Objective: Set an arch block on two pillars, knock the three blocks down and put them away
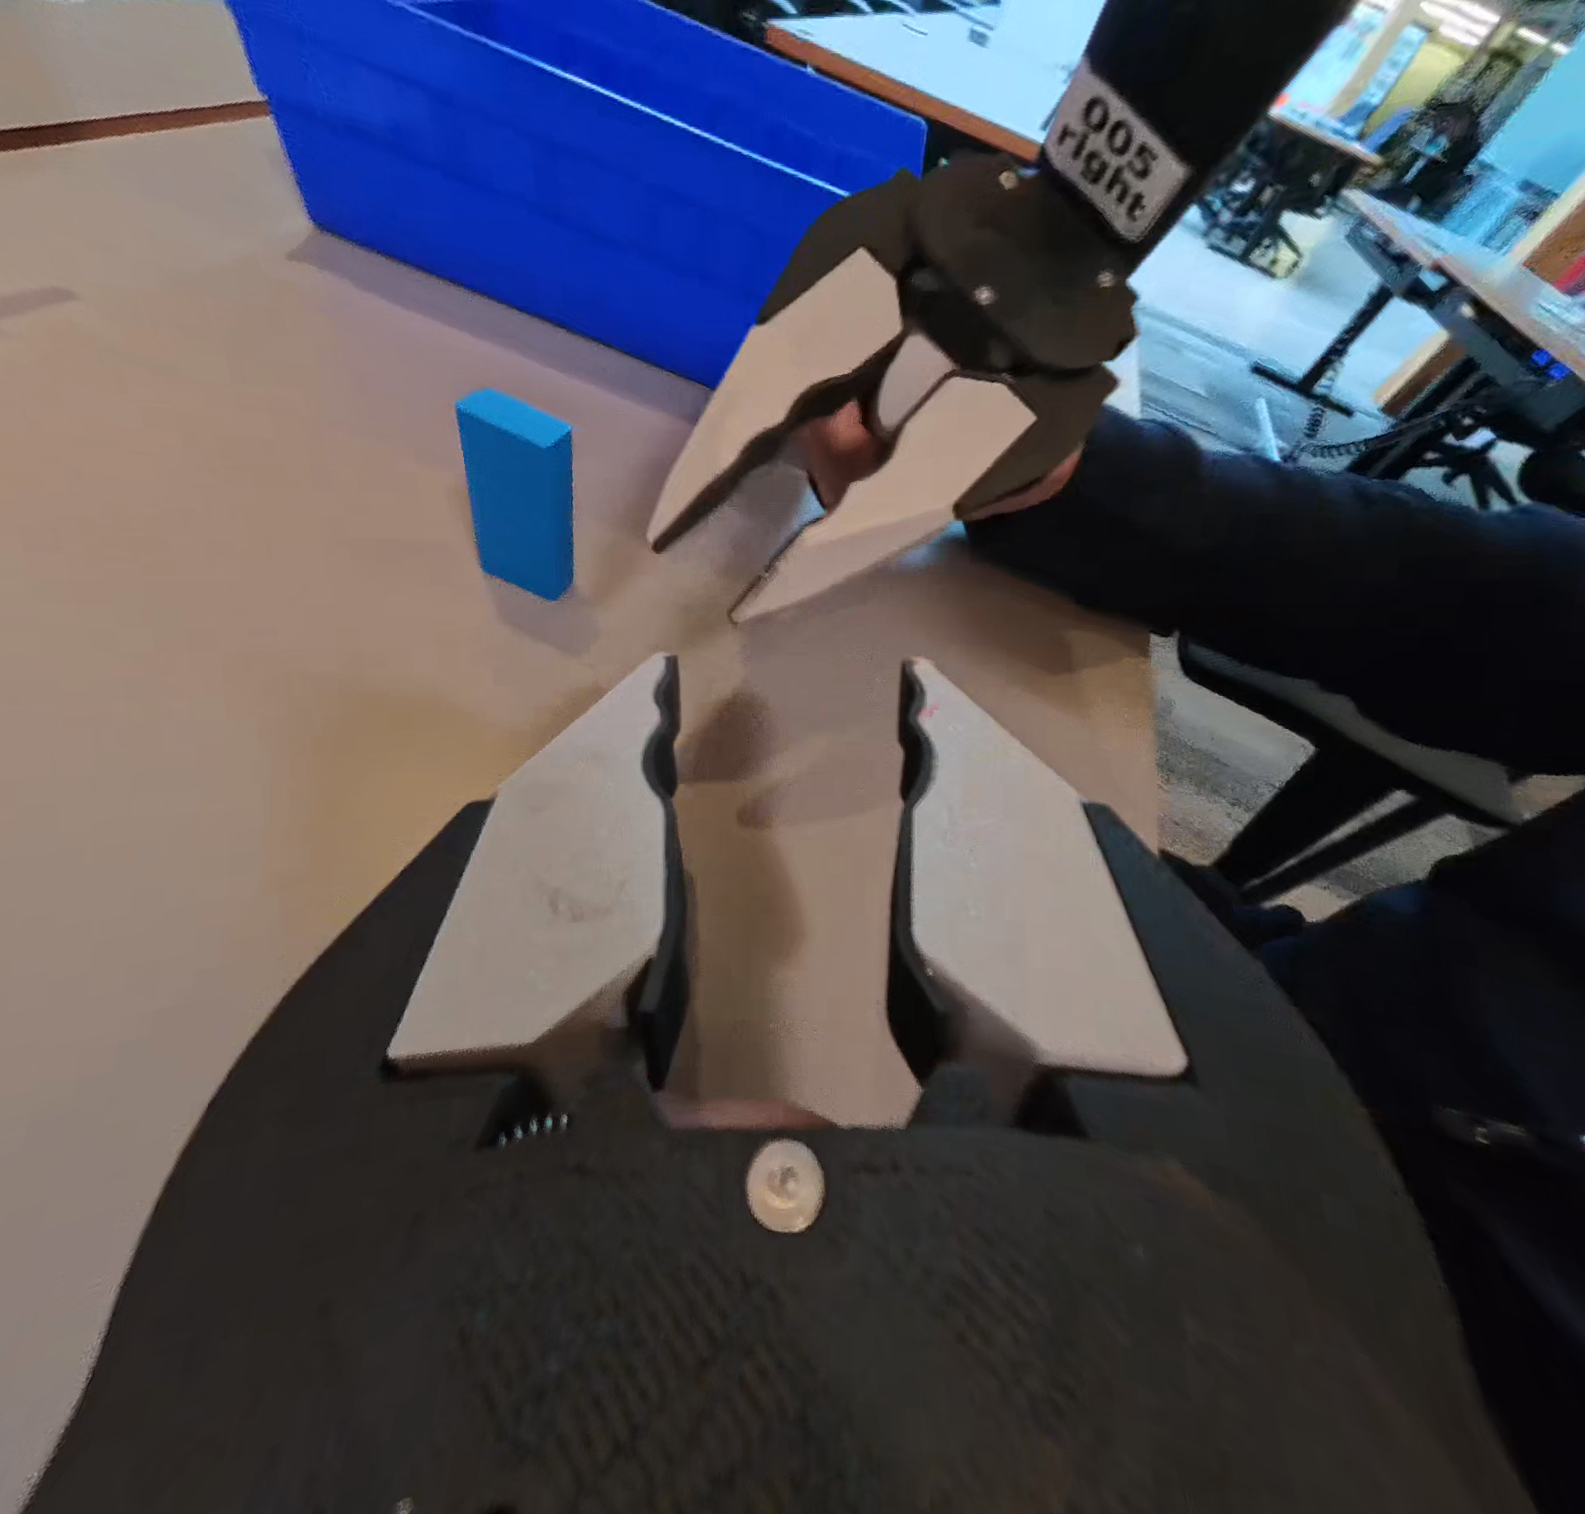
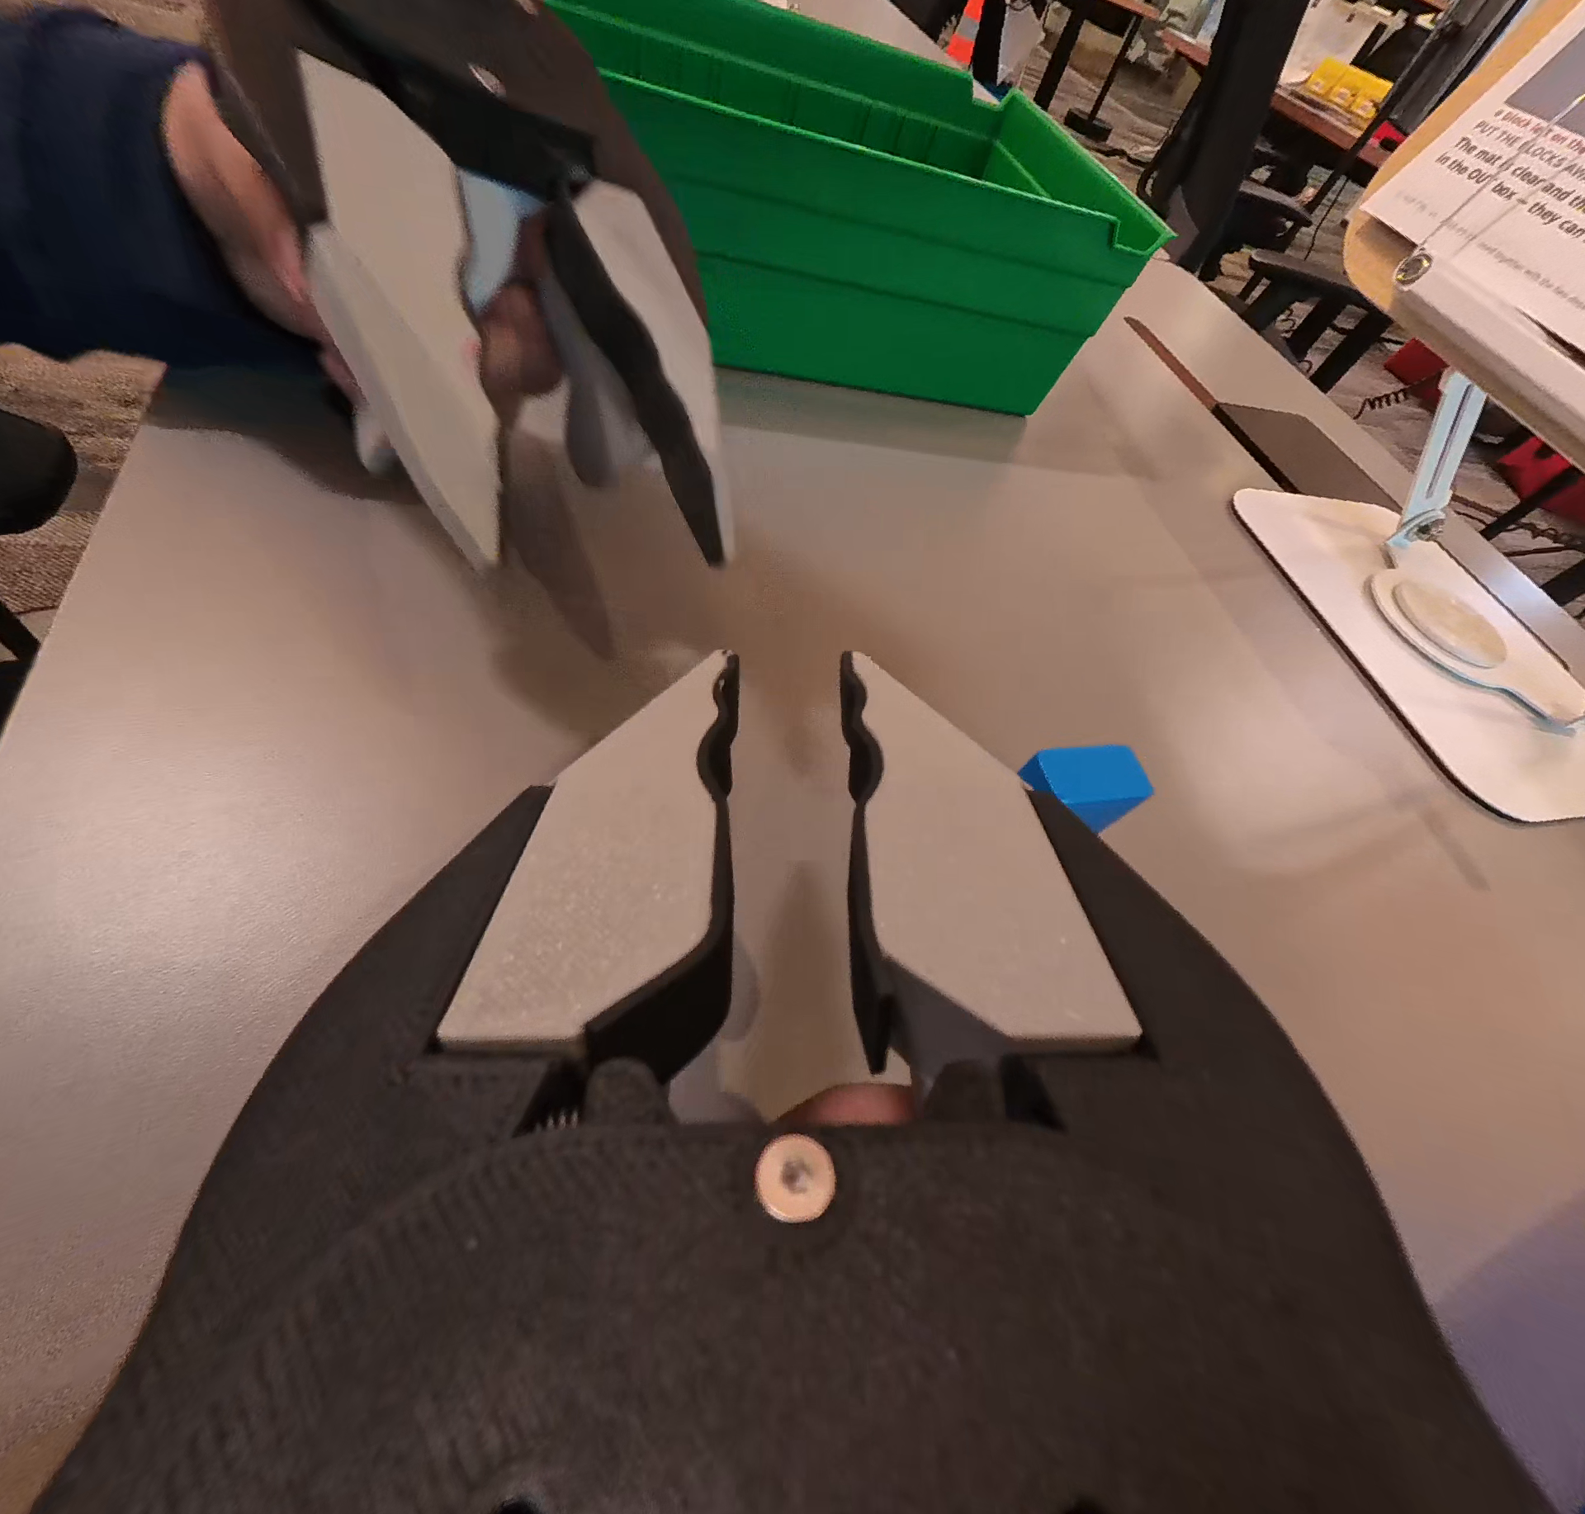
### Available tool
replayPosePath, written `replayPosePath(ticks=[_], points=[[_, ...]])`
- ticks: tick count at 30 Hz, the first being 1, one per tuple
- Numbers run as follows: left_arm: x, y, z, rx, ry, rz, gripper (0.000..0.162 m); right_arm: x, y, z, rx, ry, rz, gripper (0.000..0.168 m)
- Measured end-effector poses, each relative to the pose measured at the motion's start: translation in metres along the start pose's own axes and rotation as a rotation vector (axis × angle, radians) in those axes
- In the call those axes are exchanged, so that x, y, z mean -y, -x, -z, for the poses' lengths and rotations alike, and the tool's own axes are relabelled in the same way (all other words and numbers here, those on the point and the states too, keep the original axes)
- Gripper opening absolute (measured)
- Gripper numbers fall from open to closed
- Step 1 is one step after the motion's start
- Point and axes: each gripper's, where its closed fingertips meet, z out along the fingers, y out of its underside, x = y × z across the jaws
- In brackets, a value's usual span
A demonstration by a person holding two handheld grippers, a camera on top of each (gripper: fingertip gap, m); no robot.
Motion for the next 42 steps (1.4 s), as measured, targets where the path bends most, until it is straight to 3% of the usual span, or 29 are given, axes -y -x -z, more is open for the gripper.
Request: replayPosePath(ticks=[4,8,11,14,16,19,20,21,23,24,26,33,35,39,42], points=[[0.026,0.004,0.072,0.217,-0.055,0.033,0.053,0.004,0.004,-0.001,0.005,-0.010,0.016,0.021],[0.051,0.073,0.195,0.659,-0.100,0.114,0.047,0.011,0.010,-0.003,0.005,-0.020,0.051,0.021],[0.025,0.133,0.271,0.901,0.025,0.211,0.051,0.015,0.015,-0.003,0.006,-0.025,0.073,0.021],[-0.031,0.175,0.309,1.032,0.270,0.372,0.059,0.016,0.018,-0.003,0.005,-0.023,0.092,0.021],[-0.058,0.185,0.313,1.038,0.385,0.451,0.058,0.017,0.020,-0.003,0.003,-0.022,0.102,0.021],[-0.078,0.194,0.315,1.075,0.505,0.477,0.023,0.018,0.021,-0.003,0.008,-0.027,0.103,0.022],[-0.081,0.196,0.315,1.085,0.529,0.485,0.022,0.018,0.021,-0.003,0.008,-0.027,0.102,0.022],[-0.086,0.196,0.312,1.080,0.550,0.499,0.028,0.017,0.021,-0.003,0.006,-0.027,0.101,0.022],[-0.095,0.195,0.307,1.070,0.597,0.524,0.064,0.017,0.020,-0.003,0.004,-0.026,0.097,0.022],[-0.099,0.196,0.308,1.084,0.617,0.528,0.066,0.017,0.020,-0.003,0.005,-0.027,0.095,0.022],[-0.101,0.200,0.311,1.111,0.624,0.524,0.053,0.018,0.021,-0.003,0.010,-0.031,0.097,0.022],[-0.105,0.204,0.315,1.125,0.629,0.569,0.050,0.018,0.023,-0.003,0.007,-0.023,0.114,0.022],[-0.103,0.204,0.321,1.166,0.650,0.521,0.039,0.019,0.023,-0.003,0.009,-0.029,0.110,0.022],[-0.103,0.197,0.305,1.077,0.618,0.579,0.041,0.019,0.026,-0.004,0.018,-0.026,0.116,0.022],[-0.105,0.196,0.301,1.058,0.615,0.610,0.057,0.016,0.027,-0.005,0.014,-0.009,0.132,0.023]])
